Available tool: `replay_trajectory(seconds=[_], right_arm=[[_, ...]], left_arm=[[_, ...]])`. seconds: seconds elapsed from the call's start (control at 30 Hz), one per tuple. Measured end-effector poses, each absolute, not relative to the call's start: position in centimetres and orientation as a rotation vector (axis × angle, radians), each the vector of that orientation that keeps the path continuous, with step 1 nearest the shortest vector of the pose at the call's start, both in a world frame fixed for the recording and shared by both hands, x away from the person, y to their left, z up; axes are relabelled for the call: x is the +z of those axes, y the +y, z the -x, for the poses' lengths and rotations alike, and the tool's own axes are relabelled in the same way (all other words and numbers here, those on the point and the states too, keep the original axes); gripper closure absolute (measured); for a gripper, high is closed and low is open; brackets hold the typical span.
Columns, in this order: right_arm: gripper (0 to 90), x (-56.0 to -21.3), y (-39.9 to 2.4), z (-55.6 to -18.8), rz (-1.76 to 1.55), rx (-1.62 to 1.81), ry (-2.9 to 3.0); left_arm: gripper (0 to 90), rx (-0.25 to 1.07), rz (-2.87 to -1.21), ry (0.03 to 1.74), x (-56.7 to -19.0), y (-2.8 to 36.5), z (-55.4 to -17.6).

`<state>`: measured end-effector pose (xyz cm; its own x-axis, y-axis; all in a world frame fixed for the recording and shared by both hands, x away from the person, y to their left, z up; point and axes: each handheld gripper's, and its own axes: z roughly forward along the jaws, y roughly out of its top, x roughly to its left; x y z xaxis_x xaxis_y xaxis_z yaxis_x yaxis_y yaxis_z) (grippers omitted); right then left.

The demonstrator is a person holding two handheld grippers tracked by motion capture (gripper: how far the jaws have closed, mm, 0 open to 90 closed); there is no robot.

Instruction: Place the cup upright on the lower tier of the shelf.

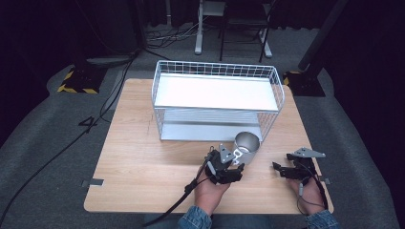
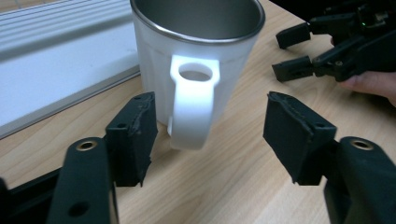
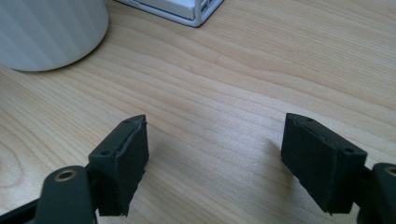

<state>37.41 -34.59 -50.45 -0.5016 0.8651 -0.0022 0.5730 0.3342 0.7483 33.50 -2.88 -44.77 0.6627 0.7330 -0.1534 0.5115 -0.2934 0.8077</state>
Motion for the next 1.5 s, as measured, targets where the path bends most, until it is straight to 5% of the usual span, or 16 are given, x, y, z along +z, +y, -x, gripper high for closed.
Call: replay_trajectory(seconds=[0.7, 1.5], right_arm=[[23.5, -50.4, -34.6, -37.4, -1.267, 0.989, 2.203], [23.5, -50.4, -34.6, -37.4, -1.269, 0.989, 2.203]], left_arm=[[66.3, 0.356, -2.031, 0.988, -45.4, -4.1, -35.0], [71.7, 0.397, -2.041, 0.917, -45.1, -4.4, -34.4]])
